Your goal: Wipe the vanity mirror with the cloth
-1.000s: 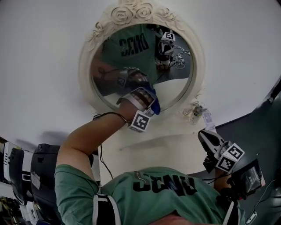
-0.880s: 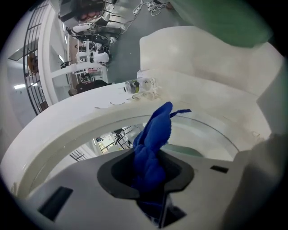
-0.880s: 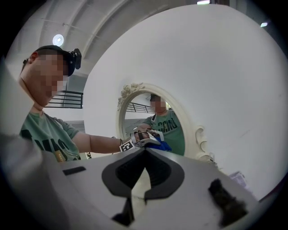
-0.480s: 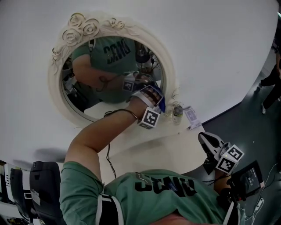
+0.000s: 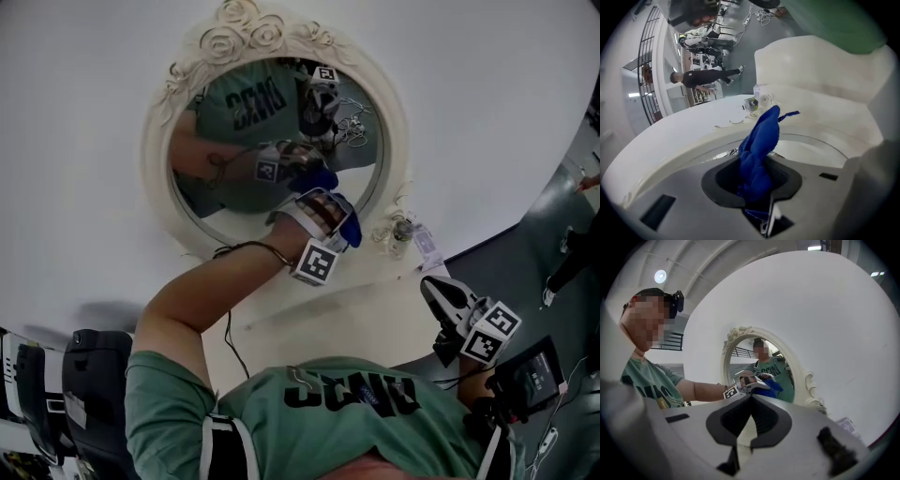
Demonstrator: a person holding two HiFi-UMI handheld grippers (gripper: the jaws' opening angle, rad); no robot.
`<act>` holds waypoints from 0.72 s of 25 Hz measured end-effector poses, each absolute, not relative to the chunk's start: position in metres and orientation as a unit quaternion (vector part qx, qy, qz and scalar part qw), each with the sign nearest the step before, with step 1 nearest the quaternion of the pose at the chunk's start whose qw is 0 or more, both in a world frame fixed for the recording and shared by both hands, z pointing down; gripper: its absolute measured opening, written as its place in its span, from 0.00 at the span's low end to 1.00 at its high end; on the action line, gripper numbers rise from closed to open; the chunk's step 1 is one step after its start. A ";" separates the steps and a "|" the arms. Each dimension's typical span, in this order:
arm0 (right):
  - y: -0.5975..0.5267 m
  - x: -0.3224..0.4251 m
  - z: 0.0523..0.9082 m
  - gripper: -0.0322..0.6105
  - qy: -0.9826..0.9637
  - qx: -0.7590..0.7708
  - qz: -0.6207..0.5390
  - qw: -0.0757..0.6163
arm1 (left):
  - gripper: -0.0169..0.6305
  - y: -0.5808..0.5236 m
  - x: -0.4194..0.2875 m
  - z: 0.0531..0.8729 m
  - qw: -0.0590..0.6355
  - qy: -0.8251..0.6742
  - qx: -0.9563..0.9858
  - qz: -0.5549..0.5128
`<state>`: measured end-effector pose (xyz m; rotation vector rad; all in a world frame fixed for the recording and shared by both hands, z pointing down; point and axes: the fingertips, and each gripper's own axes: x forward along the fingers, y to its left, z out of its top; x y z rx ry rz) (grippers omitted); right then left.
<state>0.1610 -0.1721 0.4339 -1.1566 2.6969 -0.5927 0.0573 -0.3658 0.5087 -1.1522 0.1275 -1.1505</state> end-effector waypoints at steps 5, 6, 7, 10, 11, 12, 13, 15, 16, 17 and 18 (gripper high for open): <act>-0.171 0.080 0.425 0.07 0.919 -0.337 -0.194 0.064 | 0.20 -0.330 -0.059 0.500 0.673 0.084 -0.507 -0.532; -0.172 0.063 0.425 0.07 0.923 -0.325 -0.195 0.063 | 0.20 -0.326 -0.085 0.499 0.667 0.090 -0.504 -0.541; -0.173 0.047 0.424 0.07 0.927 -0.315 -0.195 0.060 | 0.20 -0.323 -0.109 0.499 0.661 0.096 -0.504 -0.548; -0.177 0.008 0.417 0.07 0.937 -0.288 -0.192 0.052 | 0.20 -0.316 -0.171 0.503 0.631 0.101 -0.506 -0.579; -0.177 -0.004 0.415 0.07 0.939 -0.280 -0.192 0.050 | 0.20 -0.314 -0.190 0.507 0.620 0.102 -0.507 -0.590; -0.175 -0.015 0.414 0.07 0.942 -0.272 -0.191 0.049 | 0.20 -0.311 -0.207 0.511 0.610 0.103 -0.507 -0.600; -0.173 -0.027 0.414 0.07 0.944 -0.265 -0.190 0.048 | 0.20 -0.308 -0.224 0.517 0.602 0.104 -0.505 -0.609; -0.168 -0.048 0.416 0.07 0.947 -0.256 -0.187 0.047 | 0.20 -0.305 -0.249 0.528 0.593 0.105 -0.502 -0.621; -0.166 -0.053 0.416 0.07 0.948 -0.254 -0.186 0.047 | 0.20 -0.305 -0.255 0.532 0.592 0.105 -0.501 -0.622; -0.166 -0.053 0.417 0.07 0.948 -0.253 -0.186 0.047 | 0.20 -0.305 -0.256 0.535 0.591 0.103 -0.502 -0.623; -0.167 -0.049 0.417 0.07 0.948 -0.255 -0.187 0.046 | 0.20 -0.306 -0.251 0.537 0.590 0.102 -0.503 -0.623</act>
